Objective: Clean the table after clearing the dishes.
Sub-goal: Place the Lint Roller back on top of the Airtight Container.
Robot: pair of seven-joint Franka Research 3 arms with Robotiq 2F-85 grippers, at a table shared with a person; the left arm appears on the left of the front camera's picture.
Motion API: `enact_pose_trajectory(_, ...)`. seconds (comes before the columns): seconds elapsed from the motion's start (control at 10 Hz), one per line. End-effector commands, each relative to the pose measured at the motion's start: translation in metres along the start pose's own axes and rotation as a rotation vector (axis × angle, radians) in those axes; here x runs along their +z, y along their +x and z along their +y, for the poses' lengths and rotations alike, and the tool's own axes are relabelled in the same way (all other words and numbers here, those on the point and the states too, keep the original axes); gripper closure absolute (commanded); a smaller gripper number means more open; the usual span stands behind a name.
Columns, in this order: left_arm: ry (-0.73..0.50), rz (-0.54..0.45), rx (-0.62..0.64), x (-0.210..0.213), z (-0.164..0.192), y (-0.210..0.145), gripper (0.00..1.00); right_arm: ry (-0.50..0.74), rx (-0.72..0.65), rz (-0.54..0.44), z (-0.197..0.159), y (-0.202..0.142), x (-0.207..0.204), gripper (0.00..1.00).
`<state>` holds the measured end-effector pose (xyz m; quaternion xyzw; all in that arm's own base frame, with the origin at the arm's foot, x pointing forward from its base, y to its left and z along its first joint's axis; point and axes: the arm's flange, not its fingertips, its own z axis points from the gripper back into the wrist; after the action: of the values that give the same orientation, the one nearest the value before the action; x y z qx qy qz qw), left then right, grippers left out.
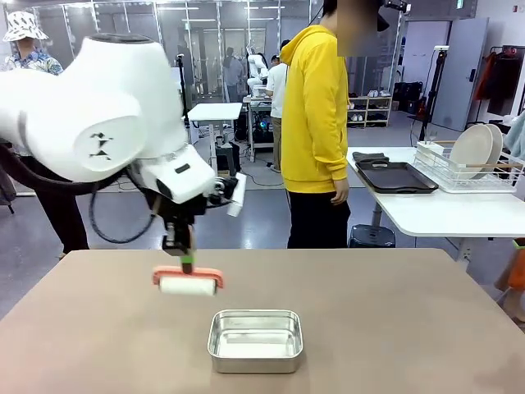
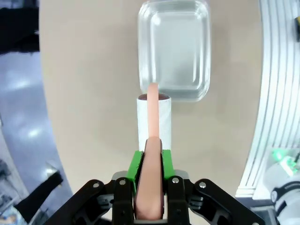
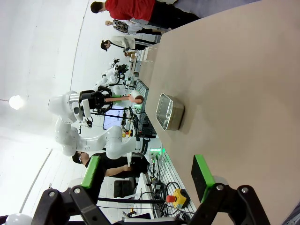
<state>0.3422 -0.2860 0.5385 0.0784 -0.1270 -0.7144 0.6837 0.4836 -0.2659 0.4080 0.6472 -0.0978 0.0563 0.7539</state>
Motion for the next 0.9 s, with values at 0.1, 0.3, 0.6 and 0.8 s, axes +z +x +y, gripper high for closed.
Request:
enact_pose_trajectory(0.1, -0.012, -0.108, 0.034, 0.015, 0.009, 0.010, 0.78, -0.005, -0.004, 0.004, 0.004, -0.005, -0.004, 0.04)
enact_pose_trajectory(0.3, -0.015, -0.028, -0.003, -0.001, -0.002, 0.013, 0.78, -0.005, -0.004, 0.004, 0.004, -0.005, -0.004, 0.04)
enact_pose_trajectory(0.6, -0.015, -0.028, -0.003, -0.001, -0.002, 0.013, 0.78, -0.005, -0.004, 0.004, 0.004, -0.005, -0.004, 0.04)
enact_pose_trajectory(0.8, -0.042, -0.080, 0.013, -0.017, 0.005, 0.024, 0.78, -0.005, -0.004, 0.004, 0.004, -0.005, -0.004, 0.04)
